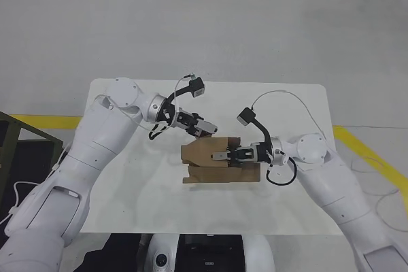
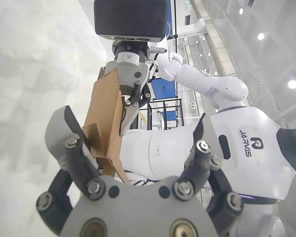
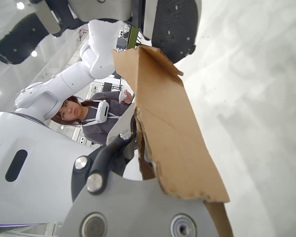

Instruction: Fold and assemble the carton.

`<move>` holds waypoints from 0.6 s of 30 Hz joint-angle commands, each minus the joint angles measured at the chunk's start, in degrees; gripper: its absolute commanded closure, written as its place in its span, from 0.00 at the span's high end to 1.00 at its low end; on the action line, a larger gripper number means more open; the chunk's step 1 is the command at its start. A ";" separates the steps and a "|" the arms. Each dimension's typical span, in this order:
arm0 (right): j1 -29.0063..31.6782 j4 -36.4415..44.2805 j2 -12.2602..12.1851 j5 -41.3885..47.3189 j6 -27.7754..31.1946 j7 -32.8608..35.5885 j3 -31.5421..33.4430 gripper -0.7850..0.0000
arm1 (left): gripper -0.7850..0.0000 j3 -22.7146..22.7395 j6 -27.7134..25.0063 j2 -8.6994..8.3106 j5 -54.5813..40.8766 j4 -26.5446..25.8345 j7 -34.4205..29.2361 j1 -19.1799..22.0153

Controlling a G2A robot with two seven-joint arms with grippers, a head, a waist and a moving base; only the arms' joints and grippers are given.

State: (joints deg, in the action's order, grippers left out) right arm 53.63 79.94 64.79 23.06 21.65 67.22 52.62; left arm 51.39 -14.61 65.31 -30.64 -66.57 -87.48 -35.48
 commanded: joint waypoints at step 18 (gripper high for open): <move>1.88 -0.24 -1.02 0.45 0.65 -2.89 5.52 0.00 | 1.00 3.88 -0.62 -1.16 0.49 -0.53 1.03 -1.49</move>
State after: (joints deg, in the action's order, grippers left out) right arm 55.40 79.70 63.82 23.59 22.35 64.58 57.88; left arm 55.12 -15.29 64.21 -30.17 -66.77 -86.49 -36.77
